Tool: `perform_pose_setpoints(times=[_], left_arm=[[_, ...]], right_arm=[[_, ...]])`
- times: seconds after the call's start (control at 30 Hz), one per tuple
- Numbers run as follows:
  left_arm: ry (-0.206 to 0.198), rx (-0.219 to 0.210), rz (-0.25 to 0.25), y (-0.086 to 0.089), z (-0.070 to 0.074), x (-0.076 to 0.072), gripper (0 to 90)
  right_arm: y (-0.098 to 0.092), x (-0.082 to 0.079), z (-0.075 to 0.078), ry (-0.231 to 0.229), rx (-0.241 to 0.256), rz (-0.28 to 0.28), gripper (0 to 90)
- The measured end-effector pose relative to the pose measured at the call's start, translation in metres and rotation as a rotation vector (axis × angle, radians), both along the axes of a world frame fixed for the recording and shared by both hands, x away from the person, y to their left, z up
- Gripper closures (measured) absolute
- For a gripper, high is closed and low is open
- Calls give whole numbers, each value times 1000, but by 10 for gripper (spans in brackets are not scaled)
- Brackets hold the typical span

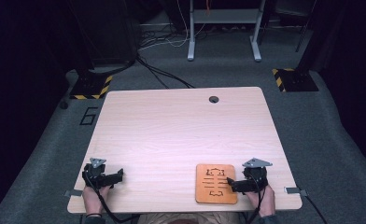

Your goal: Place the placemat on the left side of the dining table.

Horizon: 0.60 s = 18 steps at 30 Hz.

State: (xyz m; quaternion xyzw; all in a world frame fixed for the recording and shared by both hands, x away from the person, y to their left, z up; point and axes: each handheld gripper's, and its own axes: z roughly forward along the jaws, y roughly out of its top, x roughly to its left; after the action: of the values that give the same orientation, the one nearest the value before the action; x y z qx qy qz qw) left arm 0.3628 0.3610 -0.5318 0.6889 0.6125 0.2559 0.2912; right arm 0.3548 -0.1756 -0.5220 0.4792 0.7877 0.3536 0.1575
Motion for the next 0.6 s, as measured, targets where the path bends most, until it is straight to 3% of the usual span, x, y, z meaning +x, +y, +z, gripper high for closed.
perform_pose_setpoints(times=[0.6], left_arm=[[0,0,1,0,0,0,1]], right_arm=[[-5,1,1,-1,-13,2,0]])
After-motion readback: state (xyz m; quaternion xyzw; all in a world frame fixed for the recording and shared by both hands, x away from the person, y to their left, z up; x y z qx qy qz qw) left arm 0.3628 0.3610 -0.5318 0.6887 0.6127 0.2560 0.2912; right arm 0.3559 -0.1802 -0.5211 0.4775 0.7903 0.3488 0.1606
